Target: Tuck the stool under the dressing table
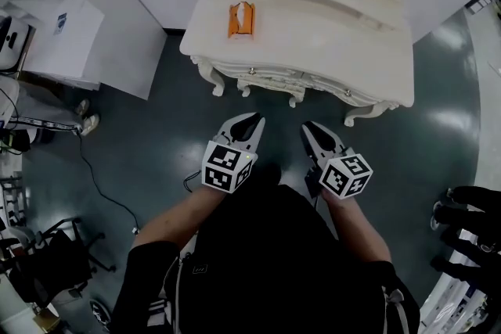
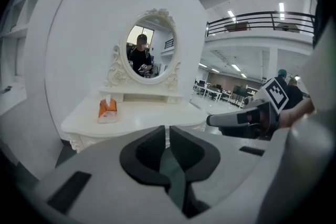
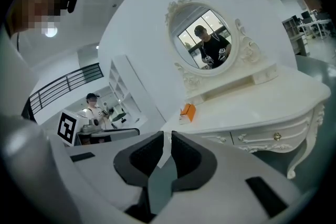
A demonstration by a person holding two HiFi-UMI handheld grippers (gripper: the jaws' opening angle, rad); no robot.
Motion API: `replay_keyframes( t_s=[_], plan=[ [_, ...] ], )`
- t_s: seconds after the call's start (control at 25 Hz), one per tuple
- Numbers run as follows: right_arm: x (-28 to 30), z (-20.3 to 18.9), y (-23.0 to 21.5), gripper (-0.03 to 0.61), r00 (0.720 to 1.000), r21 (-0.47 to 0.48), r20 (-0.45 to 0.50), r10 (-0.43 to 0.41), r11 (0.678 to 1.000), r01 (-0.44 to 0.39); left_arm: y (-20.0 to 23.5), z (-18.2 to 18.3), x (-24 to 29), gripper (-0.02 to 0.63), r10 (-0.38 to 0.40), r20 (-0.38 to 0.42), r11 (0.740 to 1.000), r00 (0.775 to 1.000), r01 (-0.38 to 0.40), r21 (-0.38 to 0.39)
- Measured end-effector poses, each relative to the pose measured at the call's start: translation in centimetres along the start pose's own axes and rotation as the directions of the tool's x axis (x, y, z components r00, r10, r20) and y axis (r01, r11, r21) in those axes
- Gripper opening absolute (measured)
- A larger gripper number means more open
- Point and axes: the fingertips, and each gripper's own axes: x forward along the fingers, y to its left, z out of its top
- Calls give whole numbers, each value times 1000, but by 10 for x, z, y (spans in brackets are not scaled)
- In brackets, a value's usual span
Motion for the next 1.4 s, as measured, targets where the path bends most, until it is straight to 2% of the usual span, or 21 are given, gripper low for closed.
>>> replay_keyframes(
  t_s=[0.12, 0.32, 0.48, 0.56, 0.72, 0.88, 1.0, 1.4],
  plan=[
    [-11, 21, 23, 57, 999, -55, 44, 24, 998, -21, -15, 30, -21, 9, -8, 78, 999, 997, 4, 53],
    [-22, 55, 68, 46, 992, -159, 114, 62, 986, -44, -24, 68, -60, 6, -31, 176, 998, 984, 20, 67],
    [-25, 81, 103, 38, 981, -223, 179, 73, 974, -31, -23, 92, -88, 6, -53, 243, 991, 969, 20, 134],
    [-25, 92, 120, 35, 976, -260, 203, 75, 965, -20, -20, 101, -98, 6, -66, 258, 991, 964, 32, 132],
    [-27, 110, 152, 26, 964, -345, 249, 96, 938, -5, -10, 116, -114, 6, -70, 286, 991, 956, 34, 127],
    [-22, 117, 173, 20, 955, -451, 267, 126, 893, 8, -4, 139, -124, 5, -47, 378, 979, 925, -32, 199],
    [-18, 114, 168, 20, 959, -447, 263, 102, 894, 28, -1, 136, -123, 5, -45, 371, 976, 928, -38, 214],
    [-19, 115, 154, 18, 963, -420, 261, 68, 906, 50, 3, 134, -118, 5, -51, 351, 985, 935, -10, 171]
  ],
)
